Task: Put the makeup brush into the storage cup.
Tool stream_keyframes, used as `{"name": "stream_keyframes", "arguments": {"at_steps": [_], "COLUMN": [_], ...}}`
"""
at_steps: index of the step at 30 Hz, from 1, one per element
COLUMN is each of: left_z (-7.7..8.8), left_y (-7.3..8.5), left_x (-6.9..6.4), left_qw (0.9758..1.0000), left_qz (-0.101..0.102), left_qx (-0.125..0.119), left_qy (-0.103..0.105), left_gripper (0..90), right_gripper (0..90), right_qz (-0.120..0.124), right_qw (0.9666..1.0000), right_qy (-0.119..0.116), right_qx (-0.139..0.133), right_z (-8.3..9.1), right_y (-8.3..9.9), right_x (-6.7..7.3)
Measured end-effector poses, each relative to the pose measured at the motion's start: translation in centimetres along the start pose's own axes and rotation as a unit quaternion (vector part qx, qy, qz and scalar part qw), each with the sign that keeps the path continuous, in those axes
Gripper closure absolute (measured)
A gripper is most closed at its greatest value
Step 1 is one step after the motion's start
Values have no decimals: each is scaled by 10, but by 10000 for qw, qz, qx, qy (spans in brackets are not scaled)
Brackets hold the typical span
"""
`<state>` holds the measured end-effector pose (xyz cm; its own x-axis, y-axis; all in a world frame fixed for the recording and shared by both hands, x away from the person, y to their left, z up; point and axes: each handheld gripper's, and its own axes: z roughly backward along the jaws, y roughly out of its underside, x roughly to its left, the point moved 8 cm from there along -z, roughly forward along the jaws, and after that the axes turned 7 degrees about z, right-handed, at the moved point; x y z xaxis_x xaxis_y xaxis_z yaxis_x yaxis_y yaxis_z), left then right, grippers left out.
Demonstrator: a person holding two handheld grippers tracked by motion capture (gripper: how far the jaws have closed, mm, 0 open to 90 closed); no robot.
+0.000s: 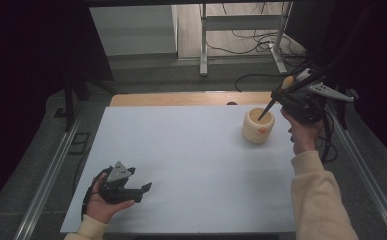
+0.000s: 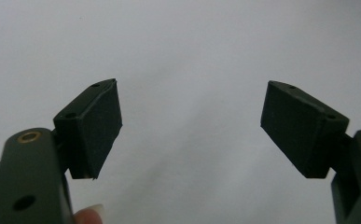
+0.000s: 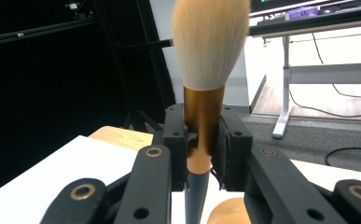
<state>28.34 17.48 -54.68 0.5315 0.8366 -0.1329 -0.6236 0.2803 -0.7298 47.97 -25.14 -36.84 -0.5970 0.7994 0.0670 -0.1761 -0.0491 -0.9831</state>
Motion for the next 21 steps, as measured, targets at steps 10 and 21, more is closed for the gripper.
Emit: {"name": "stream_keyframes", "arguments": {"at_steps": [10,21], "left_z": [0,-1], "left_y": [1,0], "left_x": [1,0], "left_qw": [10000,10000], "left_qz": [5,-3], "left_qx": [0,11], "left_qy": [-6,-2], "left_gripper": [208,208], "right_gripper": [767,766], "right_qz": [32,12], "right_qw": [9997,9992], "right_qy": [175,256], "right_qx": [144,299], "right_z": [-17,-26], "right_y": [4,11], "right_x": [-12,-18]}}
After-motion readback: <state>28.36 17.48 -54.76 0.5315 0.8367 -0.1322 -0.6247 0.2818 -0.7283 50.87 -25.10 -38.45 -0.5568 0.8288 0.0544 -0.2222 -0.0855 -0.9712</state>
